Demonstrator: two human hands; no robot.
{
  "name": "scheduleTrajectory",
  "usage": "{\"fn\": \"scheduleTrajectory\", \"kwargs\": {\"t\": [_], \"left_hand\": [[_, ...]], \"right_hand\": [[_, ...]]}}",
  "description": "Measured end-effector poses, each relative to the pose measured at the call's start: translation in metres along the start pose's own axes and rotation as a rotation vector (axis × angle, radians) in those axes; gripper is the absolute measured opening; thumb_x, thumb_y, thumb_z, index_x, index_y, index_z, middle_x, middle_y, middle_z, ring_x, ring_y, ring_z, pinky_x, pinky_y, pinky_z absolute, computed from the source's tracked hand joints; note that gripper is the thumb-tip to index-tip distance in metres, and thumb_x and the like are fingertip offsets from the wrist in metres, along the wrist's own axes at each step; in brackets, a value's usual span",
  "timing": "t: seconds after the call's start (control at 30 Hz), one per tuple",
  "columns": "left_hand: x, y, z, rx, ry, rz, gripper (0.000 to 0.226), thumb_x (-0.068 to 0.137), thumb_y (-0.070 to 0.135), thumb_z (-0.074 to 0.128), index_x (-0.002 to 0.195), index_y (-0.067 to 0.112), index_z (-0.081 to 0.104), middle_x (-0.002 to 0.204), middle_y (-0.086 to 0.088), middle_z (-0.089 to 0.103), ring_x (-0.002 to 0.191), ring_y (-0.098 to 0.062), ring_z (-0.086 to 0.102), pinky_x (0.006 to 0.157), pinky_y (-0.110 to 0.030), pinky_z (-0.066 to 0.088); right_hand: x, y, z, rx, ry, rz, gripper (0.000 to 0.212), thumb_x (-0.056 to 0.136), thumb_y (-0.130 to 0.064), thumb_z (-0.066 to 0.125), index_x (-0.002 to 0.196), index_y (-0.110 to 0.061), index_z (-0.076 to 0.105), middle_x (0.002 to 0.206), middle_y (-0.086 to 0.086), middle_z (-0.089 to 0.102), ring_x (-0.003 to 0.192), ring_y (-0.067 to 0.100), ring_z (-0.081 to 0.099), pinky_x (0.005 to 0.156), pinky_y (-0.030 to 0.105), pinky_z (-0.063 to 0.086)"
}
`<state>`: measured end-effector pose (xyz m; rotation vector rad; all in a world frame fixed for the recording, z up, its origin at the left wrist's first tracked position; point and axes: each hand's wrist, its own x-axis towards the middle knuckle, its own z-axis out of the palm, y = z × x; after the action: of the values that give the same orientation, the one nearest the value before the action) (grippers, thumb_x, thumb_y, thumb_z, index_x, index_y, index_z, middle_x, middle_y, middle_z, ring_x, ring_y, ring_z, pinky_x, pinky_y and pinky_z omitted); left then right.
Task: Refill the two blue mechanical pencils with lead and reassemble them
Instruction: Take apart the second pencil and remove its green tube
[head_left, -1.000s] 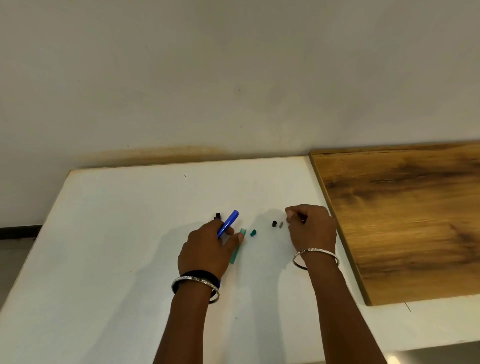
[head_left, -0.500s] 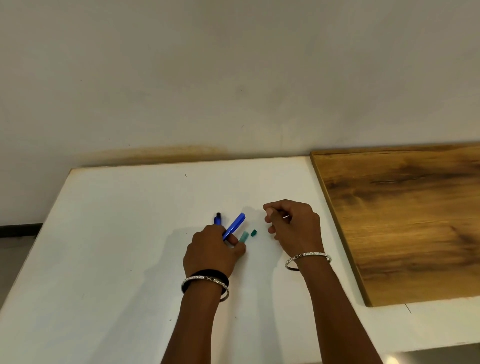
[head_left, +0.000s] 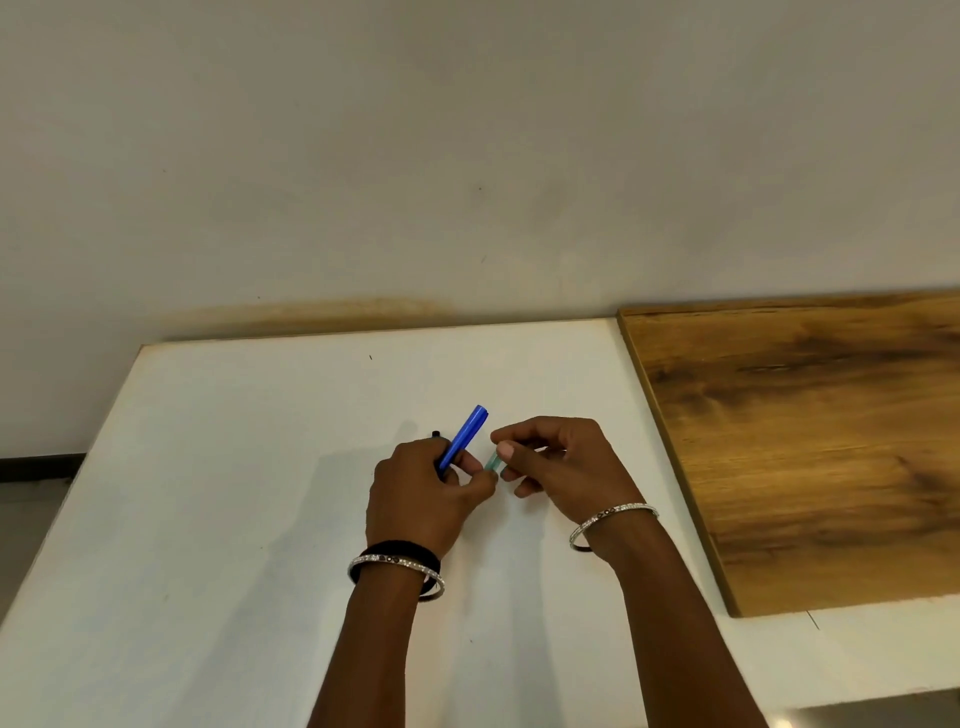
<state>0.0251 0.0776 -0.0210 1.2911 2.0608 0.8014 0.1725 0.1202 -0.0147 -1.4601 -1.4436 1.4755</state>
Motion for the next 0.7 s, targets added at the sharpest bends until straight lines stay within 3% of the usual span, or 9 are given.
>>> {"fn": "scheduleTrajectory", "kwargs": {"t": [0.1,0.27,0.4,0.57,0.7], "left_hand": [[-0.001,0.001,-0.002,0.002,-0.004,0.038,0.022,0.069,0.037,0.077,0.064,0.028,0.058,0.061,0.006,0.055,0.055,-0.010,0.050,0.054,-0.019,0.039],[0.000,0.005,-0.006,-0.157,-0.014,0.049,0.012,0.075,0.034,0.076,0.077,0.025,0.068,0.070,0.008,0.063,0.062,-0.010,0.053,0.060,-0.019,0.042],[0.000,0.009,-0.010,-0.326,-0.039,0.047,0.020,0.077,0.030,0.075,0.096,0.027,0.070,0.088,0.012,0.069,0.085,-0.003,0.063,0.071,-0.015,0.044],[0.002,0.013,-0.011,-0.452,0.034,0.048,0.022,0.077,0.029,0.074,0.098,0.024,0.074,0.089,0.012,0.071,0.084,0.007,0.061,0.074,-0.013,0.044],[0.002,0.011,-0.013,-0.448,0.082,0.049,0.020,0.077,0.032,0.074,0.097,0.029,0.072,0.087,0.016,0.069,0.077,0.007,0.058,0.064,-0.008,0.046]], "right_hand": [[0.000,0.002,-0.002,0.065,-0.043,0.005,0.013,0.084,-0.006,0.069,0.095,-0.010,0.075,0.085,0.011,0.075,0.074,0.023,0.073,0.068,0.025,0.059],[-0.002,0.002,-0.005,0.361,-0.024,0.088,0.015,0.083,0.002,0.067,0.097,0.003,0.071,0.086,0.017,0.072,0.072,0.023,0.070,0.072,0.025,0.059],[-0.001,-0.001,-0.006,0.662,0.017,0.202,0.021,0.082,0.003,0.065,0.103,0.007,0.069,0.088,0.017,0.070,0.071,0.020,0.069,0.069,0.023,0.059],[-0.003,-0.003,-0.003,0.758,-0.056,0.269,0.023,0.082,0.003,0.065,0.104,0.008,0.068,0.085,0.018,0.070,0.071,0.020,0.068,0.074,0.026,0.060],[-0.004,-0.004,-0.004,0.797,-0.092,0.278,0.026,0.083,0.004,0.062,0.109,0.009,0.066,0.089,0.019,0.071,0.073,0.020,0.071,0.077,0.027,0.060]]}}
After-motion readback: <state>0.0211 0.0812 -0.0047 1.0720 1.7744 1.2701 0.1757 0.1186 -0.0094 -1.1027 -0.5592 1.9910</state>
